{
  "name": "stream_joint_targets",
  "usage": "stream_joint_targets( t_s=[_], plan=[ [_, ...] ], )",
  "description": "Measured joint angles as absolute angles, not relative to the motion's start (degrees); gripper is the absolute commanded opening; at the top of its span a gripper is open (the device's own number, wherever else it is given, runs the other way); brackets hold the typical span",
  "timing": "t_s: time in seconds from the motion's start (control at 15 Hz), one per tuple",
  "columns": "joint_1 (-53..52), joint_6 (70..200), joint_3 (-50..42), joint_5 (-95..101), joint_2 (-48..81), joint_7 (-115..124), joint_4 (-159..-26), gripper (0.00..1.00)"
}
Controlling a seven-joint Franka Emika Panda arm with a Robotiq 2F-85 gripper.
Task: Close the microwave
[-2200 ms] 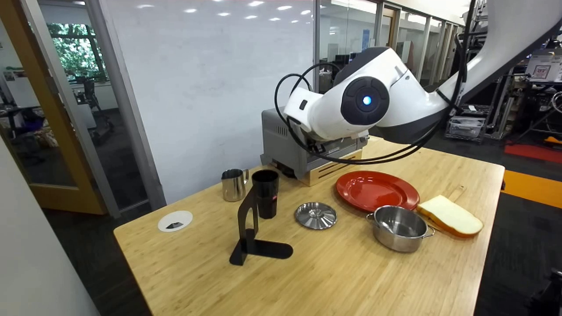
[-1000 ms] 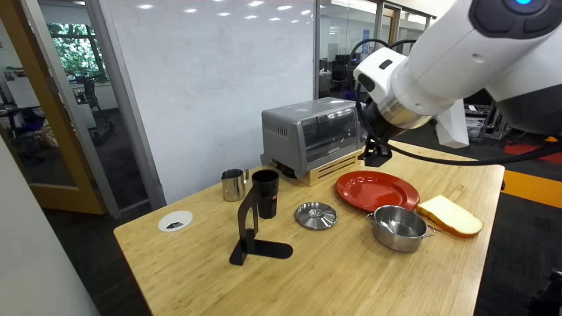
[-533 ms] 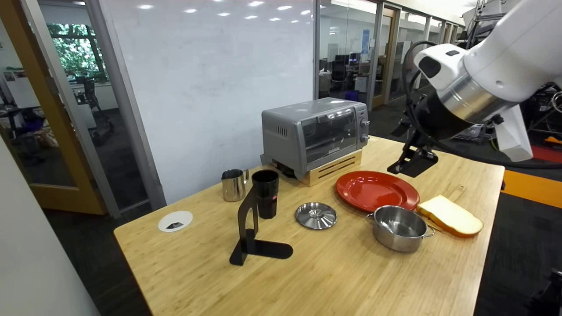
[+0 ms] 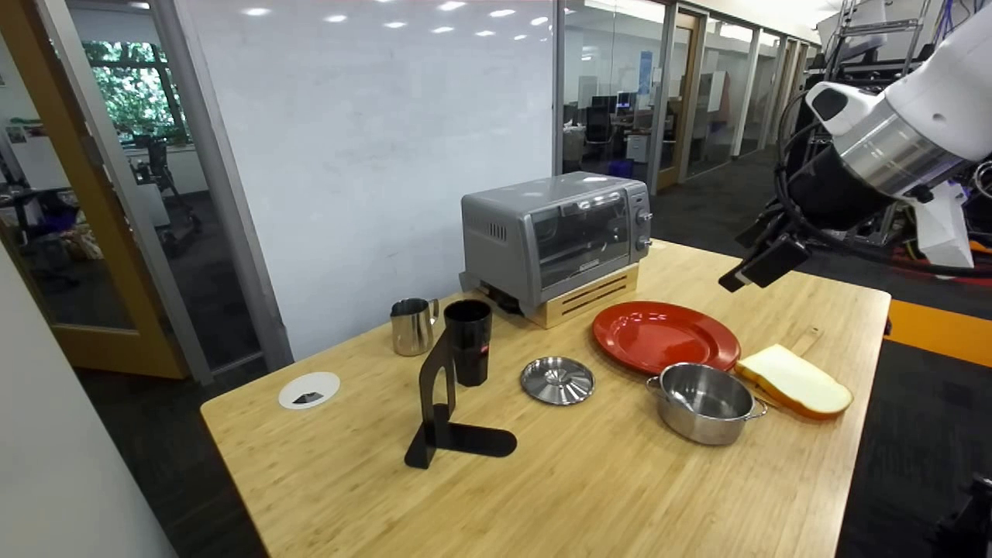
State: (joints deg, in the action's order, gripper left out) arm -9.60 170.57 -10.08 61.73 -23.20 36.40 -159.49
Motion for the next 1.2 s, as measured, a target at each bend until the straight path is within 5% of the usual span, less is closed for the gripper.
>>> stream_joint_targets(
  t_s=[0.53, 1.0, 1.2],
  plan=[
    [-19.41, 181.07, -28.54, 52.63, -16.78, 34.60, -159.56, 1.00],
    [-20.55, 181.07, -29.41, 52.10, -16.45, 34.65, -159.27, 1.00],
    [-28.23, 182.78, -36.57, 43.63, -13.57, 31.80, -159.47, 1.00]
  ],
)
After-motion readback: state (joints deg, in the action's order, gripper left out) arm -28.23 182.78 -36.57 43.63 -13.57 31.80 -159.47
